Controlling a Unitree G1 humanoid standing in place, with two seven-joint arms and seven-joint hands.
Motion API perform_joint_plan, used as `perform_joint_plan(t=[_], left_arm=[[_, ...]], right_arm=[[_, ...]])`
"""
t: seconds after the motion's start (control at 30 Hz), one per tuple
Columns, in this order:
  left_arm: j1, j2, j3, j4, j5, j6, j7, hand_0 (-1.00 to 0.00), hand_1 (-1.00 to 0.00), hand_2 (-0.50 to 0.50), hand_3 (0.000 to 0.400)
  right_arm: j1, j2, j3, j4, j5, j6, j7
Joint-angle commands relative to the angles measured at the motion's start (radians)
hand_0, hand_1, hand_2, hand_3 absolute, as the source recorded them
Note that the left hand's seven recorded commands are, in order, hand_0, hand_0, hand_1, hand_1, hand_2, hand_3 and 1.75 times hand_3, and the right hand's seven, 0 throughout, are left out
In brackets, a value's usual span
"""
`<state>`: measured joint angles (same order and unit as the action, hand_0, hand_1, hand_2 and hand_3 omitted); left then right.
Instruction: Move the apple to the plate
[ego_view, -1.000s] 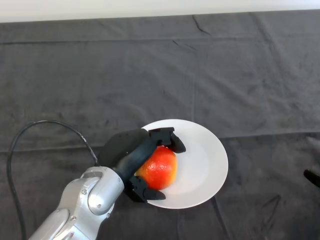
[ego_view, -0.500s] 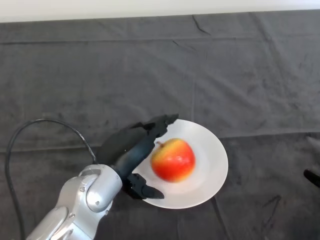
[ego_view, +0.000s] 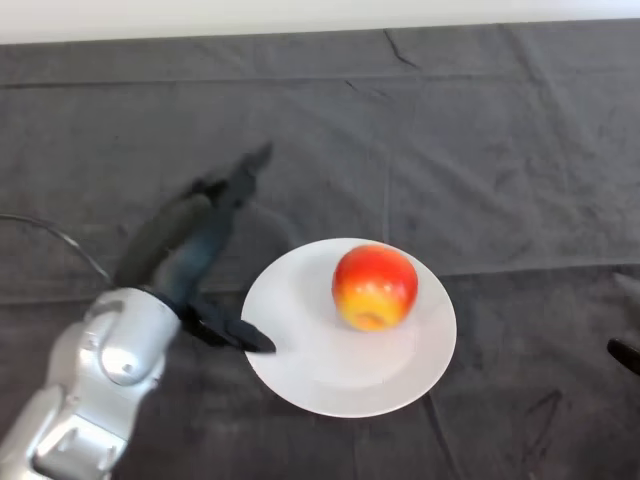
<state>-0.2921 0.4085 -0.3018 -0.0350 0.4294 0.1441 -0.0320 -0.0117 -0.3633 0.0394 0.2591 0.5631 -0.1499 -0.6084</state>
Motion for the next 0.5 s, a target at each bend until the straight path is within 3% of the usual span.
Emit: perform_joint_plan(t=[0.03,0.23,0.5], left_arm=[[-0.056,0.045,0.046,0.009,-0.013,-0.026,0.021,0.0,0.0,0.0,0.0],[-0.071,0.084,0.169,0.08,-0.053,-0.104,0.081,0.0,0.0,0.0,0.0],[-0.096,0.157,0.346,0.311,-0.124,-0.247,0.169,0.0,0.0,0.0,0.0]], right_arm=[[0.03,0.034,-0.0048,0.042,0.0204,0.047,0.003],[0.03,0.035,-0.0064,0.041,0.0189,0.047,0.0041],[0.03,0.036,-0.0073,0.041,0.018,0.048,0.0048]])
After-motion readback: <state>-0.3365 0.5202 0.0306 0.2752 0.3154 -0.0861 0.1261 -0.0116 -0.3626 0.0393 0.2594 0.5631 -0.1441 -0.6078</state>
